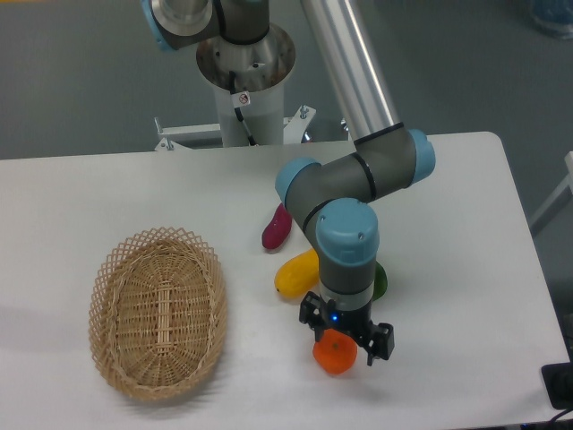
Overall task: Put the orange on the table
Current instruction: 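Lower the held orange onto the table surface, then raise the open gripper up and away from the orange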
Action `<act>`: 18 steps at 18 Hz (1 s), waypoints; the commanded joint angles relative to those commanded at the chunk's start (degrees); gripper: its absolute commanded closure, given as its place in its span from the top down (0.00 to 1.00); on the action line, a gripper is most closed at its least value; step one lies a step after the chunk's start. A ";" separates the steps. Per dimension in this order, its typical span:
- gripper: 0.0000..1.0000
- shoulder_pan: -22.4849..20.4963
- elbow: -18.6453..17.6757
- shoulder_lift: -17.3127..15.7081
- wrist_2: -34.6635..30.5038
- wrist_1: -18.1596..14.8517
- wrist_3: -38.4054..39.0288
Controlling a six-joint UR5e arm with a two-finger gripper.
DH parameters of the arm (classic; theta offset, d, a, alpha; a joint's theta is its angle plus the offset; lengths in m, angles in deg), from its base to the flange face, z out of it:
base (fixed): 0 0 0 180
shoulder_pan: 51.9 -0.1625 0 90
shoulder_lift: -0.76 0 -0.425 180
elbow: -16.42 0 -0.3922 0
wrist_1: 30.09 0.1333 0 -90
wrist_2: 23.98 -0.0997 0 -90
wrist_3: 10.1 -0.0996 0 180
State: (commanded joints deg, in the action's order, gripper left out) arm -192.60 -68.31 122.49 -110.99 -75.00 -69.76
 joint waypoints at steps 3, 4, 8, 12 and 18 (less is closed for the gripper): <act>1.00 -0.18 0.96 -0.53 0.00 -0.09 -0.63; 1.00 -0.18 1.14 -0.80 -0.17 -0.52 -0.63; 1.00 -0.27 1.76 -2.99 -0.53 -4.04 -1.85; 1.00 -1.41 2.29 -6.16 -0.62 -9.13 -4.67; 1.00 -2.38 2.81 -6.69 -0.35 -9.49 -5.64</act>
State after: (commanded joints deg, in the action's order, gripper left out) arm -194.98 -65.50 115.81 -111.34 -84.49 -75.40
